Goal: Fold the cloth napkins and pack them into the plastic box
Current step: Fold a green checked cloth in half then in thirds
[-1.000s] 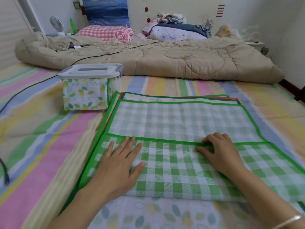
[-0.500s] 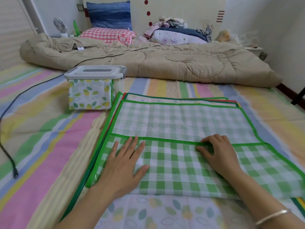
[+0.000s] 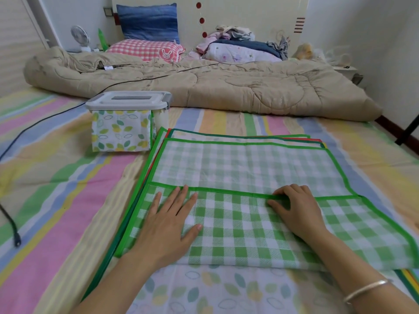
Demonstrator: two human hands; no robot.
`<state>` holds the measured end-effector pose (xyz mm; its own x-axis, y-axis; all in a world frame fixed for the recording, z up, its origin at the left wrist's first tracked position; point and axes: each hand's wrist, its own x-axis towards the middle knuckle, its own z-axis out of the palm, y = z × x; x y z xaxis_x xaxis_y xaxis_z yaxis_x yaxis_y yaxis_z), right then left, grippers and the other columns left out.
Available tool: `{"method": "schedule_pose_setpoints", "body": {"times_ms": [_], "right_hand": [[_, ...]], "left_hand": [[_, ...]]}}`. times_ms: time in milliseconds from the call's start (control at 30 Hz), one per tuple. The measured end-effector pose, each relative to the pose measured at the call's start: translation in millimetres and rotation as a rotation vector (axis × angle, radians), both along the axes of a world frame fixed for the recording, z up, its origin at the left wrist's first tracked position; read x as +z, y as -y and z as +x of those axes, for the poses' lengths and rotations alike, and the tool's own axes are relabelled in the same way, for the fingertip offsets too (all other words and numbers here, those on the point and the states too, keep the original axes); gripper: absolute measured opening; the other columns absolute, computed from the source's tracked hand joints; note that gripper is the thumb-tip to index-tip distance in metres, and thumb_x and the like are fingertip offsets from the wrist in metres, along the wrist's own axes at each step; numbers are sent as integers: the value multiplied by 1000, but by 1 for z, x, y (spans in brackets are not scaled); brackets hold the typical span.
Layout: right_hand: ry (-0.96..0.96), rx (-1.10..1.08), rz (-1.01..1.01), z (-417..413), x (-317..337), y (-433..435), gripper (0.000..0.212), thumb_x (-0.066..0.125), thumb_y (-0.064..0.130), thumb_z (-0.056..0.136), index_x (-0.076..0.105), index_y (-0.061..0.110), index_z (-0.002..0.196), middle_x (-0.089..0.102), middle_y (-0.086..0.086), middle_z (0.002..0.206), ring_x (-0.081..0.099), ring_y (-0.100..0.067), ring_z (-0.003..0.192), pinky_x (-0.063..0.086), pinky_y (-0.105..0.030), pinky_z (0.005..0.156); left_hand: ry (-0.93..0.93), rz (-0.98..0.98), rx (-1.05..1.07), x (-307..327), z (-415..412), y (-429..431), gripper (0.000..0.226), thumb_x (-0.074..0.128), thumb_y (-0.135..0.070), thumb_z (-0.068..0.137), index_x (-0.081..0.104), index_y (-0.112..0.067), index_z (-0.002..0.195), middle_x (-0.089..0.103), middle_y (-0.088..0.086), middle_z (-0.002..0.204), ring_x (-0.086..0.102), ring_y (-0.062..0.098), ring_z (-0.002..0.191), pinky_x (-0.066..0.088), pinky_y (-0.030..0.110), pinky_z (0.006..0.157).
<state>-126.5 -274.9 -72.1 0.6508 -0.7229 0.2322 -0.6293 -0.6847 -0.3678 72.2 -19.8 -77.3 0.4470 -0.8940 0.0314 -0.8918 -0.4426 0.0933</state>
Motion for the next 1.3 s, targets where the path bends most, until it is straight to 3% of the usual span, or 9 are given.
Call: {"method": "schedule_pose_setpoints", "body": {"times_ms": [133,233,300,400,467,533,833,1033,1300], "right_hand": [[-117,-56,-137,9,11,-18,43,54,40,95,50,24,135,53,-1,134,43,-23,124,35,-37,106],[-196,75,-68,35,16,-78,58,19,46,95,30,31,150,22,-2,161,12,-26,149,2,-50,121],[-269,175,0,47,4,-125,71,0,53,88,21,35,153,8,1,163,0,-23,151,-13,-50,117],[-294,243,-17,38,-8,-137,65,11,61,92,29,39,150,18,1,162,9,-23,150,-2,-54,113],[-309,290,-33,11,-13,-107,77,-15,75,81,3,47,151,-10,15,161,-19,-15,147,-14,-50,115],[-336,267,-47,-26,-8,-72,81,-29,76,70,-11,54,146,-23,24,155,-28,-8,144,-18,-48,116],[-446,103,20,-97,-5,0,68,-17,76,76,-20,57,142,-26,30,151,-28,-5,143,-20,-45,116],[-441,135,67,-97,-7,4,71,-16,79,74,-19,58,141,-26,32,150,-26,-4,143,-18,-45,117],[-462,201,-31,-127,4,21,74,-28,77,72,-13,58,142,-20,28,154,-24,-1,143,-11,-33,120]], "left_hand": [[12,-8,1,-6,-1,0,90,-25,-76,77,-15,-33,156,-25,-10,162,-28,6,147,-10,47,122],[40,-39,3,-14,2,0,82,-11,-73,89,-3,-31,159,-12,-7,166,-15,9,152,-4,48,122],[58,-49,5,-18,4,0,78,-2,-70,94,10,-29,159,4,-5,167,0,12,154,4,50,122],[63,-48,5,-24,6,-2,76,1,-69,96,12,-29,160,6,-5,167,4,13,154,9,52,122],[72,-58,-4,-26,7,-2,75,0,-69,96,3,-31,159,-2,-7,167,-4,11,153,5,50,123],[69,-65,-12,-27,7,-3,73,0,-70,96,-1,-31,159,-6,-7,166,-8,10,153,3,50,124],[21,-82,-47,-25,10,-6,69,-5,-69,95,-9,-38,157,-16,-14,164,-18,2,150,-6,43,124],[74,-165,-73,-14,22,-22,53,18,-41,103,34,-28,152,35,-3,158,25,14,149,15,38,121],[34,-110,-14,-21,26,-21,67,-5,-55,94,-1,-33,157,-11,-4,165,-15,6,151,-12,28,121]]}}
